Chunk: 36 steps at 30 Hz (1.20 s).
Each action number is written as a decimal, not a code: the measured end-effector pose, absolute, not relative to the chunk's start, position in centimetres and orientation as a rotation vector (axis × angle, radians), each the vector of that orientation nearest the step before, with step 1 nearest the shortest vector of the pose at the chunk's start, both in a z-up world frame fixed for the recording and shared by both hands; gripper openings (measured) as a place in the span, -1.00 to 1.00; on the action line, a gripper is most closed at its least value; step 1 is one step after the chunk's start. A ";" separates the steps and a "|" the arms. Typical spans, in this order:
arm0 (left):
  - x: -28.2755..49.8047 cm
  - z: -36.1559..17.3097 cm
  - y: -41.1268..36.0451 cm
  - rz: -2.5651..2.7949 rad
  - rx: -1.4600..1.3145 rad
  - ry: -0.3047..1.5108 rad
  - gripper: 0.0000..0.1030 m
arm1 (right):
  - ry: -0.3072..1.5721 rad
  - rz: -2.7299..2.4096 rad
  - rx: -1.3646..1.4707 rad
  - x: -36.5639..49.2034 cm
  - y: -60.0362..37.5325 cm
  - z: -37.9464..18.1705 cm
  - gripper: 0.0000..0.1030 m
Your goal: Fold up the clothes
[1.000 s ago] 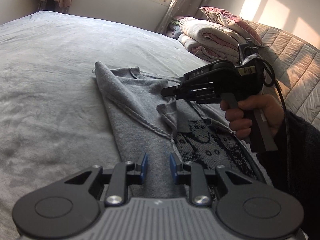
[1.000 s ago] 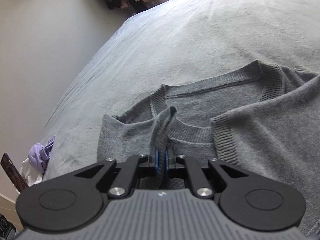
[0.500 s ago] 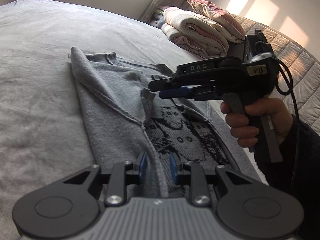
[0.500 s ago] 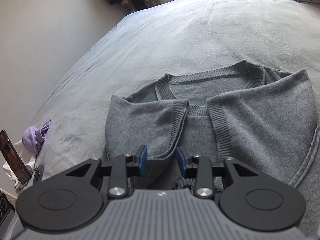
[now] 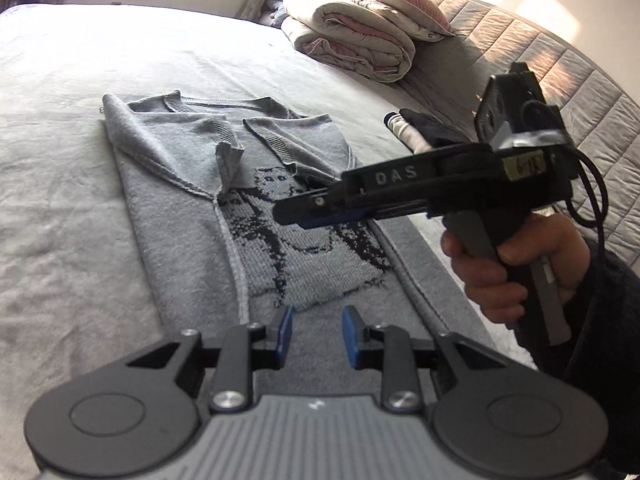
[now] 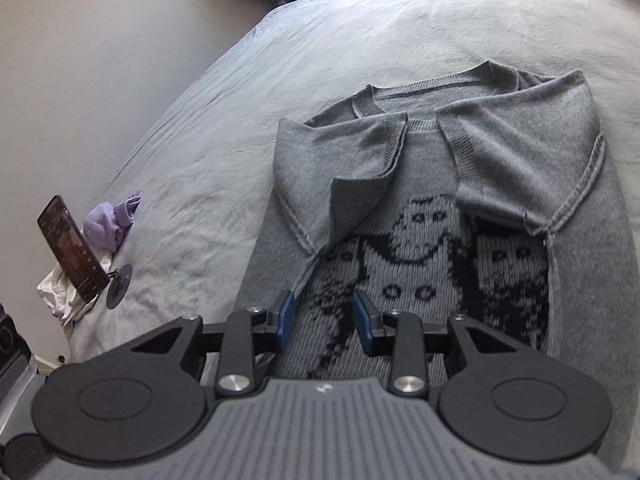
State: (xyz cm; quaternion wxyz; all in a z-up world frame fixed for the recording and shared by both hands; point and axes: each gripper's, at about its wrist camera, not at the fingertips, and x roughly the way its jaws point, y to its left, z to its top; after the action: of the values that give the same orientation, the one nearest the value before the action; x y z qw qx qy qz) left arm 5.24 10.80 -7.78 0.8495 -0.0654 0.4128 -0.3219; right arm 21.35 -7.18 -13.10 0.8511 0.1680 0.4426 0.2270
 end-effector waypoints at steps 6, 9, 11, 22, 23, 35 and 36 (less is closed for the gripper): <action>1.3 -7.4 12.7 -0.595 -0.066 0.928 -0.32 | 0.956 0.524 0.428 17.2 -7.2 -13.6 -0.28; -0.5 -7.3 13.9 -0.562 -0.056 0.933 -0.20 | 0.969 0.547 0.444 15.4 -6.8 -13.8 -0.28; -1.4 -7.6 14.6 -0.555 -0.074 0.953 -0.18 | 0.976 0.562 0.446 14.3 -6.6 -14.0 -0.28; -5.9 -9.4 14.9 -0.661 -0.239 1.008 -0.36 | 0.996 0.613 0.465 10.0 -6.1 -14.7 -0.28; -6.3 -9.2 14.3 -0.699 -0.252 1.000 -0.36 | 0.997 0.616 0.472 9.7 -6.2 -14.7 -0.27; -9.7 -8.5 12.1 -0.742 -0.157 0.964 -0.34 | 1.059 0.672 0.539 6.9 -5.9 -16.3 -0.26; -9.7 -8.3 12.6 -0.729 -0.164 0.956 -0.34 | 1.071 0.688 0.556 6.7 -5.8 -16.4 -0.27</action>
State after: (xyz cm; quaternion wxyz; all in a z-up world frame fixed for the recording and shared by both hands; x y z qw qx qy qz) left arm -9.71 12.63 -8.28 0.8215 -0.0771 0.4494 -0.3425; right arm 6.66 -5.79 -16.42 0.7685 0.2560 0.4934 0.3169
